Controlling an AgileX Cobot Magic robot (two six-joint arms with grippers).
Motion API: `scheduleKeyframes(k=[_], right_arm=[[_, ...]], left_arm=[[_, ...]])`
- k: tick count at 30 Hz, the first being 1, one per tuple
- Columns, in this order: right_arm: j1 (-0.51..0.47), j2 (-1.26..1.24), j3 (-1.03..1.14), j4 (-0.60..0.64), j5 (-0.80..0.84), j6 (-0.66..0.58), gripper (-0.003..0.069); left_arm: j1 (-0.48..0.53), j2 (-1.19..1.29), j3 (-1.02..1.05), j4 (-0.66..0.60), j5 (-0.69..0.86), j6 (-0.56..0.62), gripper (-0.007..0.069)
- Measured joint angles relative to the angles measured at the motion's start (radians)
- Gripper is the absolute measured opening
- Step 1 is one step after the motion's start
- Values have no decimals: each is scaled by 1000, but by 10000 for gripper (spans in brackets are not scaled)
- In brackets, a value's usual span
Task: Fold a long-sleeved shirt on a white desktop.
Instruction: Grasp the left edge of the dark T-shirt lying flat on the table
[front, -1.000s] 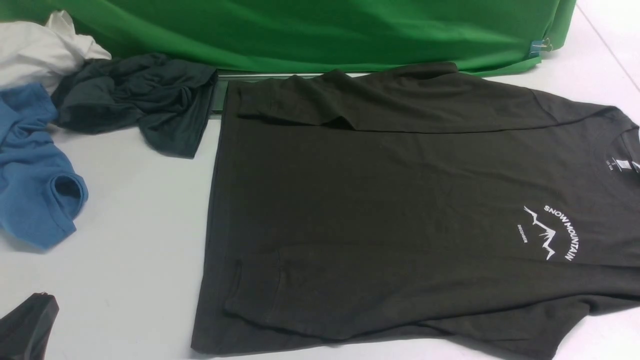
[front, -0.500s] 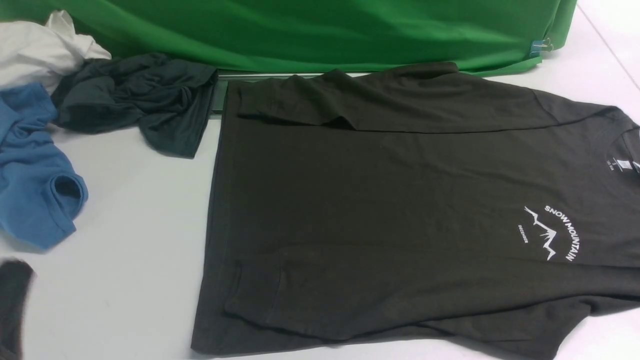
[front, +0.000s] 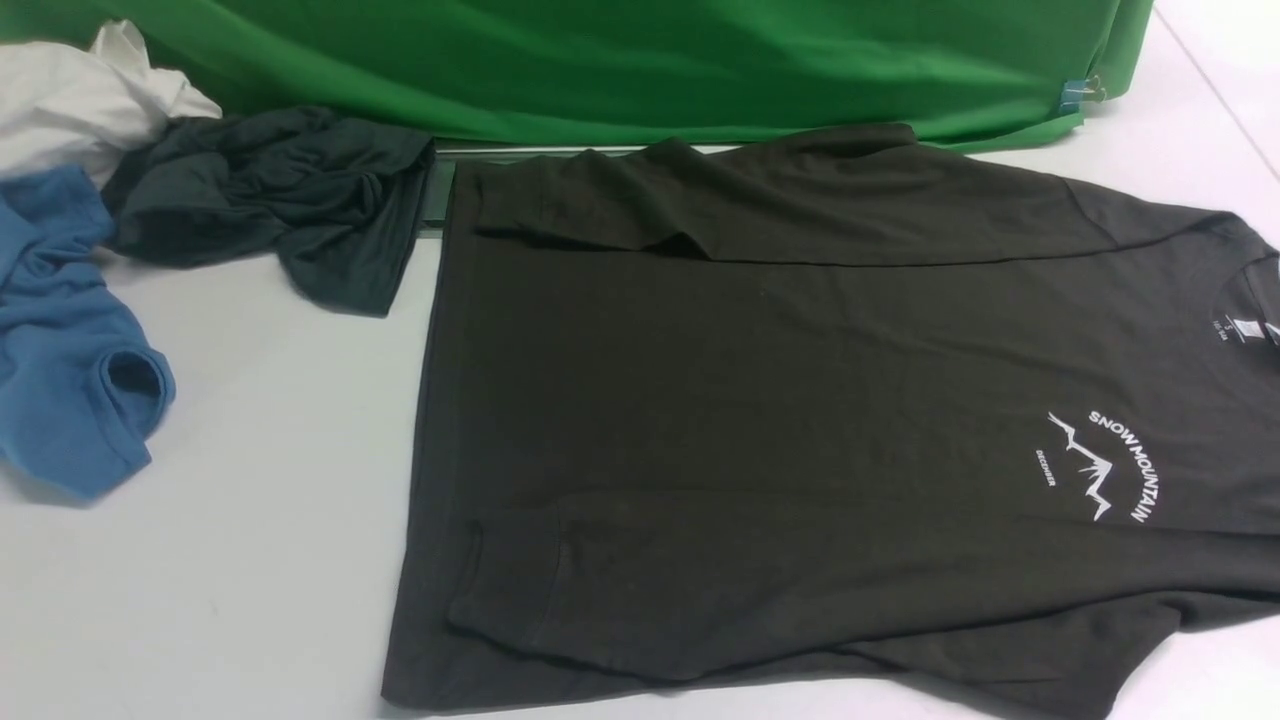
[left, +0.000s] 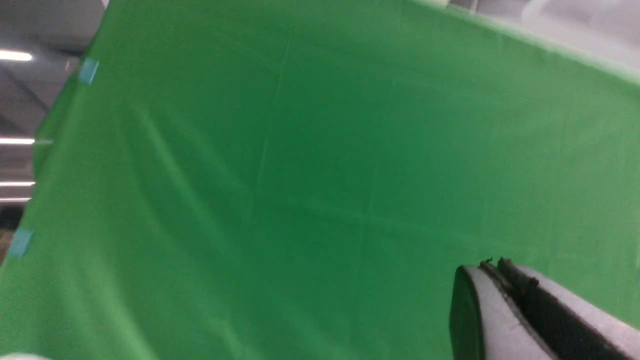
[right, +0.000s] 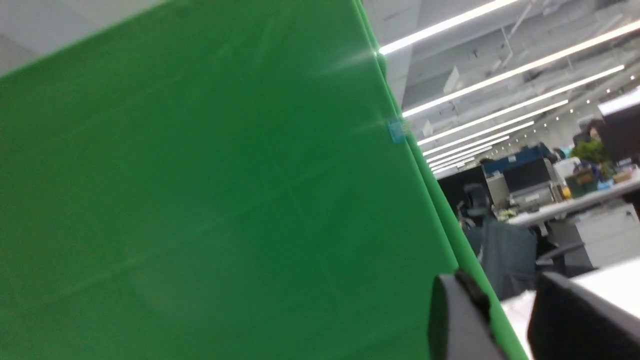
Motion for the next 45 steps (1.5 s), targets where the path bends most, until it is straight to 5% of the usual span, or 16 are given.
scheduleKeyframes(k=[8, 15, 19, 23, 28, 36, 42, 45], right_arm=[[6, 323, -392, 0, 241, -10, 240], [7, 600, -625, 1, 578, -137, 240], [29, 657, -612, 12, 677, -167, 240], [128, 668, -554, 84, 729, -278, 240], [309, 670, -475, 137, 760, -383, 240], [418, 670, -464, 141, 755, -403, 240], [425, 670, -464, 141, 782, -403, 240], [425, 670, -464, 141, 789, -403, 240]], left_arm=[[0, 248, -371, 0, 232, -45, 20], [0, 605, -716, -6, 798, -75, 20], [-32, 729, -751, -59, 992, -68, 20], [-119, 837, -750, -180, 1129, 80, 20], [-259, 975, -750, -391, 1178, 439, 20], [-303, 1107, -751, -647, 1087, 585, 20], [-303, 1227, -782, -495, 1190, 579, 28], [-303, 1314, -814, -227, 1218, 365, 57]])
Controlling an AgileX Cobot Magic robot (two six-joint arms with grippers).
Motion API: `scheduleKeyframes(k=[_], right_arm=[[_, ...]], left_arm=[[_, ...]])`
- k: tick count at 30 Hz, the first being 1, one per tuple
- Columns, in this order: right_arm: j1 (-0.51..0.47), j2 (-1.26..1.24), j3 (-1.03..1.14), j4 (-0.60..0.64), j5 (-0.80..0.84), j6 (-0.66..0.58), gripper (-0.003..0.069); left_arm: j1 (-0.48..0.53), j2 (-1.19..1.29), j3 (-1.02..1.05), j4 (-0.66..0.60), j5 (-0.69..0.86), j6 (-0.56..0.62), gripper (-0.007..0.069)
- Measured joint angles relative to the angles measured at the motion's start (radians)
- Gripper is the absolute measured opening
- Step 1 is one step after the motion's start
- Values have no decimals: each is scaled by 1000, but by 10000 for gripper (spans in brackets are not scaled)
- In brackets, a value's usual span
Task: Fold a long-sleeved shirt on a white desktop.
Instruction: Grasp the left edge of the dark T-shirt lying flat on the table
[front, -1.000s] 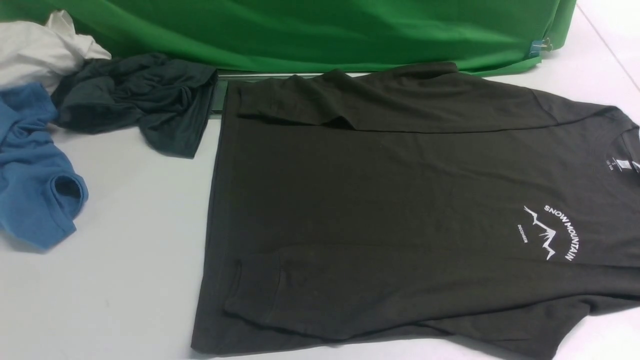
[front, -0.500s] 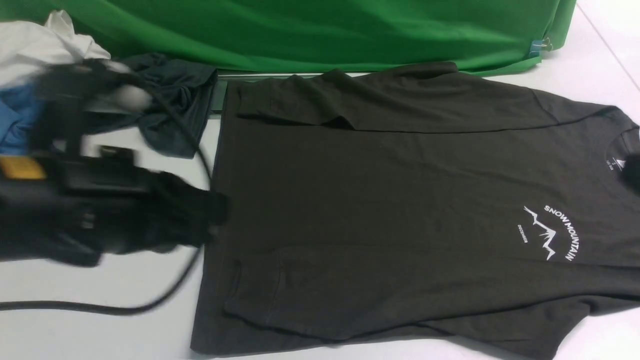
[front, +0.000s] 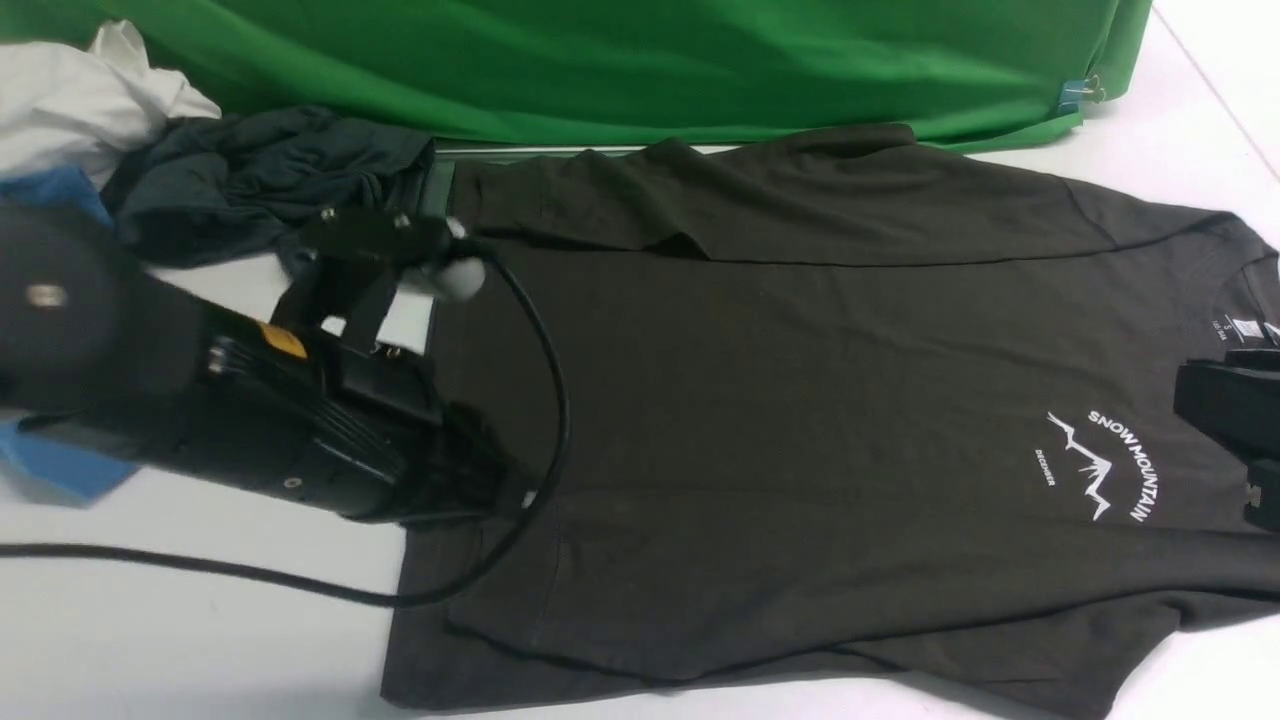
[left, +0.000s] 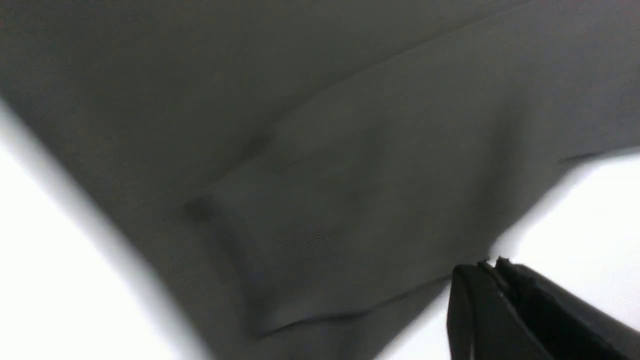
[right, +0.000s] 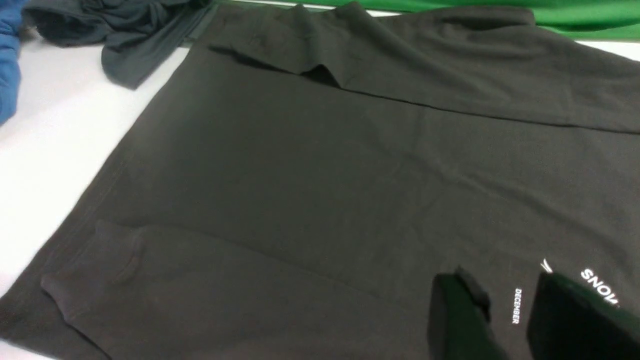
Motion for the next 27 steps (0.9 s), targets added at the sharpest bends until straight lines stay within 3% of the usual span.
scheduleKeyframes(k=[1, 3, 5, 18, 27], right_arm=[[0, 0, 0, 0, 0, 0, 240], [0, 0, 0, 0, 0, 0, 240], [0, 0, 0, 0, 0, 0, 240], [0, 0, 0, 0, -2, 0, 240], [1, 0, 0, 0, -5, -4, 239]], left_arm=[[0, 5, -2, 14, 0, 0, 57], [1, 64, -23, 159, 3, -145, 92], [1, 100, -34, 197, 4, -166, 118], [1, 382, -250, 197, 95, -64, 460], [1, 470, -253, 183, 116, -61, 491]])
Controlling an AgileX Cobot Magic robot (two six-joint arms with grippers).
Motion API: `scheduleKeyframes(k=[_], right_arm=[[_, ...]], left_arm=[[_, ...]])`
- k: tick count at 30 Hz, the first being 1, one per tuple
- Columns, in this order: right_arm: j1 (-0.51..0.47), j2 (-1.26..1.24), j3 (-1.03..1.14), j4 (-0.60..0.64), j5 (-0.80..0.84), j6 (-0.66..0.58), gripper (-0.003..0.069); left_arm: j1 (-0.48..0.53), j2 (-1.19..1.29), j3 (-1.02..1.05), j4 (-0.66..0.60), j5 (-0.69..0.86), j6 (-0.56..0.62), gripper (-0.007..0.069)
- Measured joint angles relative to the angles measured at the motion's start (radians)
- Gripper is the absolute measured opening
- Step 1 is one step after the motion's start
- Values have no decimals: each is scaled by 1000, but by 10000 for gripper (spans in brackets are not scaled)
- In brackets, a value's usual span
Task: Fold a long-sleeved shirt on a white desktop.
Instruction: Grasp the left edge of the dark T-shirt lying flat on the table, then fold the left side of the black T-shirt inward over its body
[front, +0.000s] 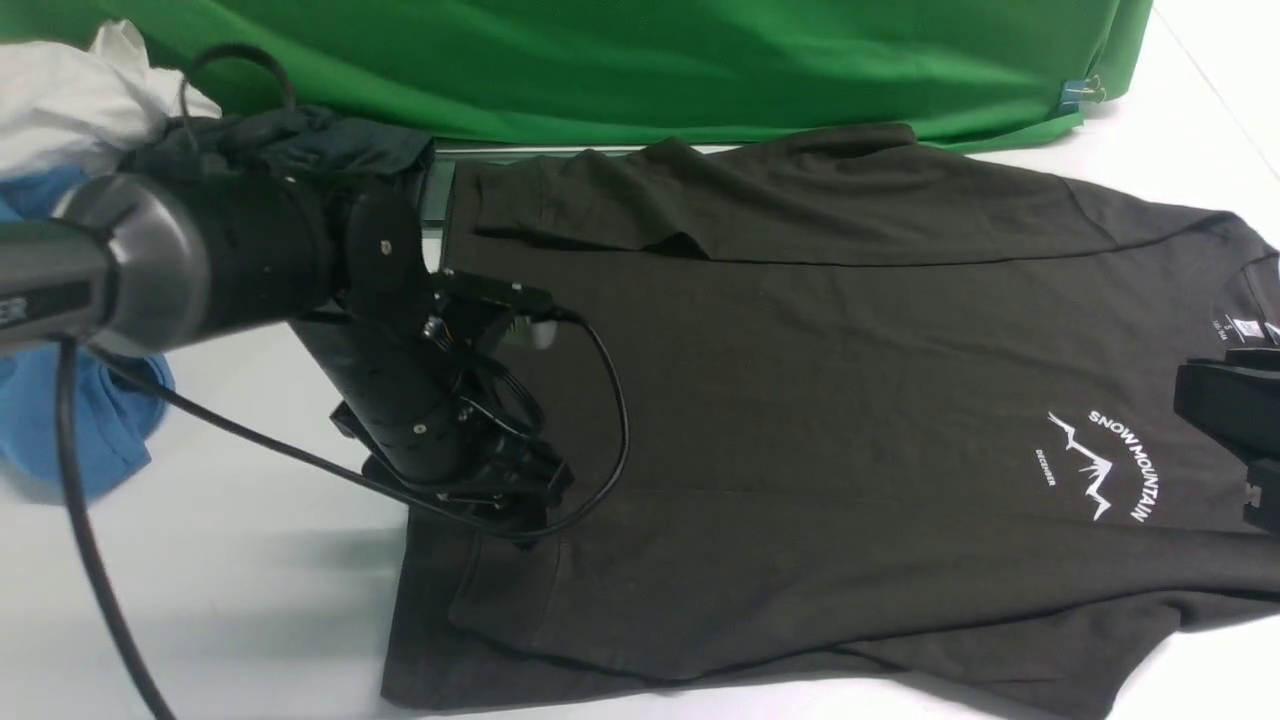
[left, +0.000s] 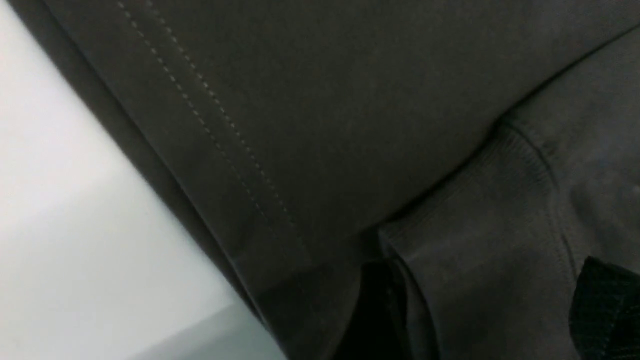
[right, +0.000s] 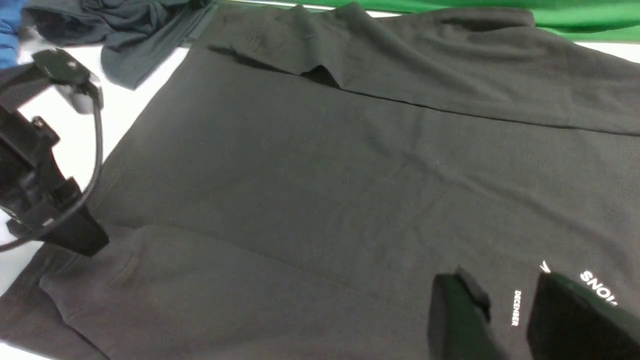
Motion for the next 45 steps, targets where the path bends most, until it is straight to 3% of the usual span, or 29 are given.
scheduleKeyframes(k=[6, 10, 13, 21, 23, 32, 45], right_arm=[[0, 0, 0, 0, 0, 0, 239], [0, 0, 0, 0, -1, -4, 239], [0, 0, 0, 0, -2, -4, 239], [0, 0, 0, 0, -3, -4, 239], [0, 0, 0, 0, -3, -4, 239], [0, 0, 0, 0, -3, -4, 240], [0, 0, 0, 0, -12, -4, 240]], left_arm=[[0, 44, 0, -13, -38, 31, 479], [0, 58, 0, -61, -38, 76, 405], [0, 58, -1, -68, -38, 84, 346], [0, 58, -1, -65, -39, 91, 62], [0, 58, -1, -62, -39, 91, 40], [36, 6, -8, -66, -64, 100, 36], [62, -44, -171, -85, -101, 212, 36]])
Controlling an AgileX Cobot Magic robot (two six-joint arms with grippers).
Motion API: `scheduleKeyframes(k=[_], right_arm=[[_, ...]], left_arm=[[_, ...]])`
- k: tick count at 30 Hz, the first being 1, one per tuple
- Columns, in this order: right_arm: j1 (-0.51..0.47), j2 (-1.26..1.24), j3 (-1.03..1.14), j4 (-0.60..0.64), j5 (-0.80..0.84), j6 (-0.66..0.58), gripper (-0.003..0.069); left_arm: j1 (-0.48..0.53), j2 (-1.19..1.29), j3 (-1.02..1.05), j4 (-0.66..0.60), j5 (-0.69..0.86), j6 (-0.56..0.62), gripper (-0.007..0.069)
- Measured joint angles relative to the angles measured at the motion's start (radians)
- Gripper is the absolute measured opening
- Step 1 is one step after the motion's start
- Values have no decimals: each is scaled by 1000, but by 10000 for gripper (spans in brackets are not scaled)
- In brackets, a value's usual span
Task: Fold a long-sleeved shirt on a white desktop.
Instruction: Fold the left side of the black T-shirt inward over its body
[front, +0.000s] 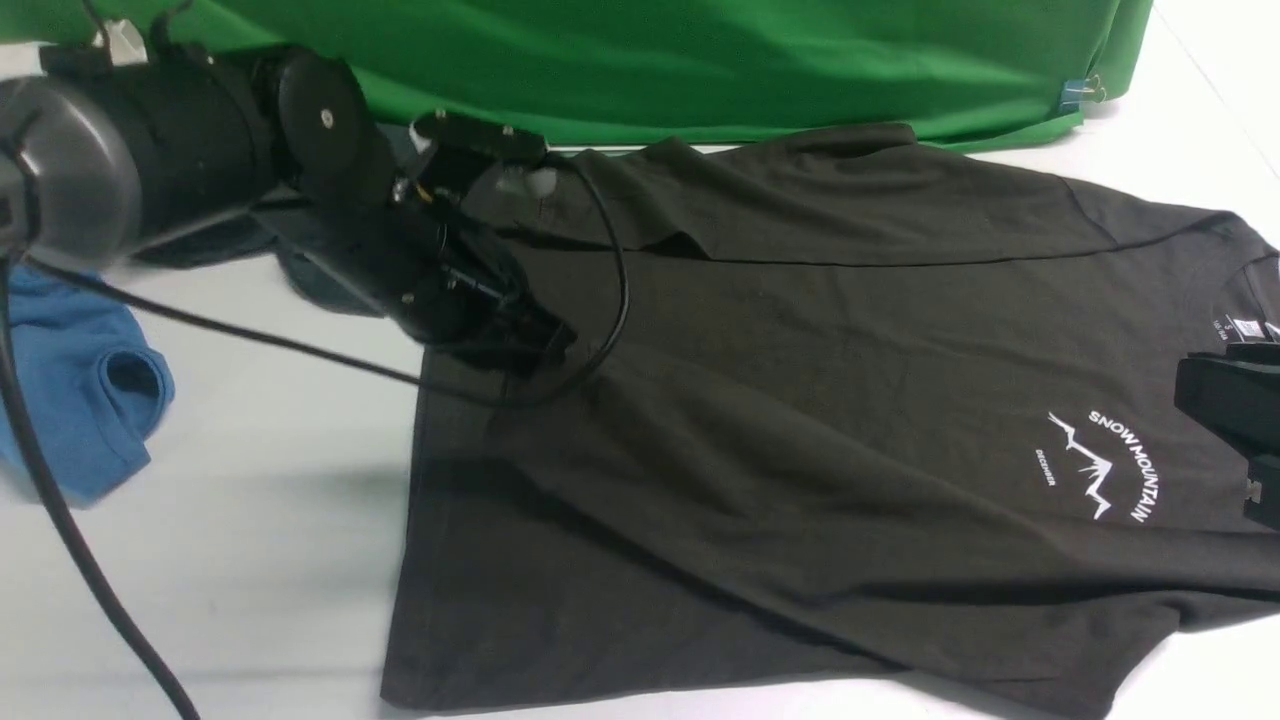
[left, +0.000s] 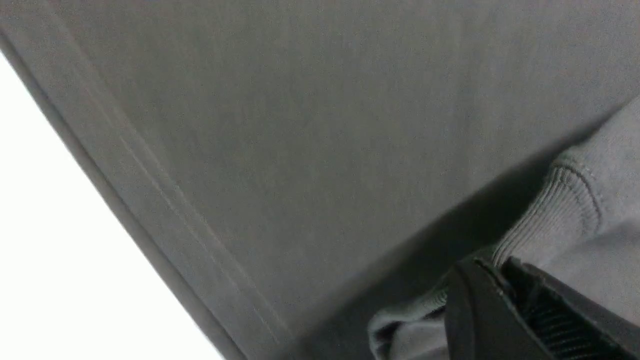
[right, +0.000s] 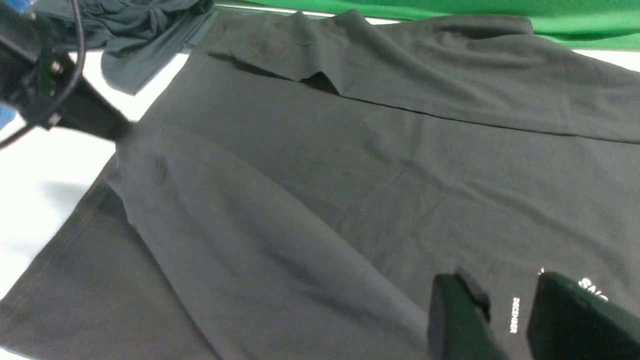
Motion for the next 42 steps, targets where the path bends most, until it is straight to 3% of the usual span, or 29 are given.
scheduleKeyframes(k=[21, 42], right_arm=[[0, 0, 0, 0, 0, -34, 240], [0, 0, 0, -1, 0, -34, 240]], left_arm=[[0, 43, -97, 38, -236, 10, 36], [0, 103, -202, 131, -278, 10, 36]])
